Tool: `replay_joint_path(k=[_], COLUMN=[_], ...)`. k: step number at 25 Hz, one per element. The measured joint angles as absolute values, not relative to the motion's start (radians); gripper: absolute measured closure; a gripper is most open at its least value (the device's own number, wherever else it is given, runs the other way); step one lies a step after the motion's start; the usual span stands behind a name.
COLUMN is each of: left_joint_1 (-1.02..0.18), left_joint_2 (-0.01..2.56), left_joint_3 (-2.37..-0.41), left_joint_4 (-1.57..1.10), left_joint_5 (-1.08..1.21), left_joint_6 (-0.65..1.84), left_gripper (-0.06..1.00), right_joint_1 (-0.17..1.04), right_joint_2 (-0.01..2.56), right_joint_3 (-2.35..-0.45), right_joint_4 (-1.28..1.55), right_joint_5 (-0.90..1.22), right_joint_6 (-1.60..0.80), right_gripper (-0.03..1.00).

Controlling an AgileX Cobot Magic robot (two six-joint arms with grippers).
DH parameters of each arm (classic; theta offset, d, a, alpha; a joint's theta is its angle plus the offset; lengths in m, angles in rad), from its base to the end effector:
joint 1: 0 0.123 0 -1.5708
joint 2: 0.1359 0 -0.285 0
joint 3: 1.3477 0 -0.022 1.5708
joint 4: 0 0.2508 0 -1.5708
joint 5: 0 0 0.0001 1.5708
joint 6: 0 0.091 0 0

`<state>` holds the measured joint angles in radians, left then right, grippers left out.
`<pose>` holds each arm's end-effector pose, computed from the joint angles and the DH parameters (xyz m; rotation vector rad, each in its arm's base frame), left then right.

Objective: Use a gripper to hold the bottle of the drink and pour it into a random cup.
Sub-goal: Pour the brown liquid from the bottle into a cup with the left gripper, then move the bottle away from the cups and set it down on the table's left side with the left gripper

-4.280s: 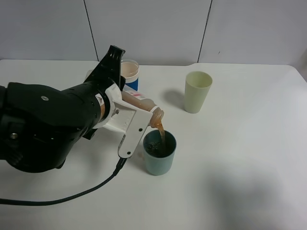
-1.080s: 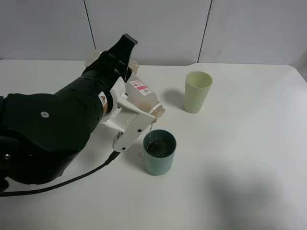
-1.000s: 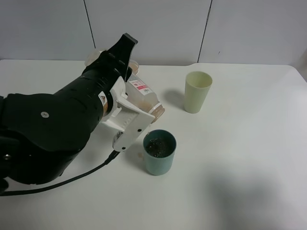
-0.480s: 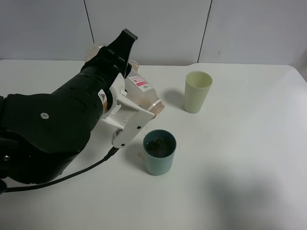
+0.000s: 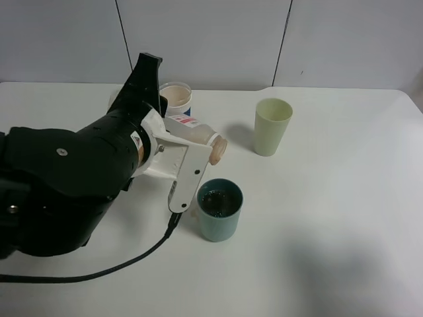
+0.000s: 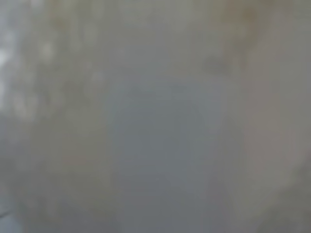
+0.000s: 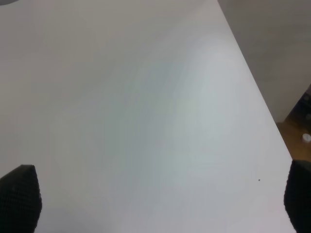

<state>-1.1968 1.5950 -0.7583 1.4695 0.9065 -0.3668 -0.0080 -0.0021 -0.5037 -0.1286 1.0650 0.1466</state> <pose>0.1687 -0.2347 0.2061 1.8180 1.3109 1.0011 -0.0062 -0.0102 0.2785 0.1640 2.0301 -0.0669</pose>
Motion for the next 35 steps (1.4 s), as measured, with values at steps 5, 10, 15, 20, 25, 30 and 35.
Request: replay_joint_path(k=[5, 10, 15, 20, 25, 30, 35], left_joint_1=[-1.197, -1.183, -1.101, -0.935, -0.773, -0.557, -0.405], left_joint_2=[1.595, 1.595, 1.58, 1.511, 1.475, 1.465, 1.465], left_joint_3=[-0.764, -0.764, -0.764, -0.764, -0.764, -0.763, -0.718], left_joint_4=[1.376, 1.284, 1.209, 1.183, 1.106, 0.948, 0.818], left_joint_5=[0.84, 0.769, 0.624, 0.408, 0.265, 0.062, -0.148], left_joint_6=[-0.49, -0.558, -0.601, -0.608, -0.605, -0.455, -0.313], left_gripper=[0.61, 0.61, 0.61, 0.61, 0.61, 0.61, 0.61], right_joint_1=[-0.008, -0.008, -0.008, -0.008, -0.008, -0.008, -0.008], right_joint_2=[-0.002, -0.002, -0.002, -0.002, -0.002, -0.002, -0.002], right_joint_3=[-0.504, -0.504, -0.504, -0.504, -0.504, -0.504, -0.504], right_joint_4=[-0.129, -0.129, -0.129, -0.129, -0.129, -0.129, -0.129], right_joint_5=[1.065, 1.065, 1.065, 1.065, 1.065, 1.065, 1.065], right_joint_6=[0.147, 0.147, 0.147, 0.147, 0.147, 0.147, 0.147], right_gripper=[-0.03, -0.03, -0.03, -0.03, -0.03, -0.03, -0.03])
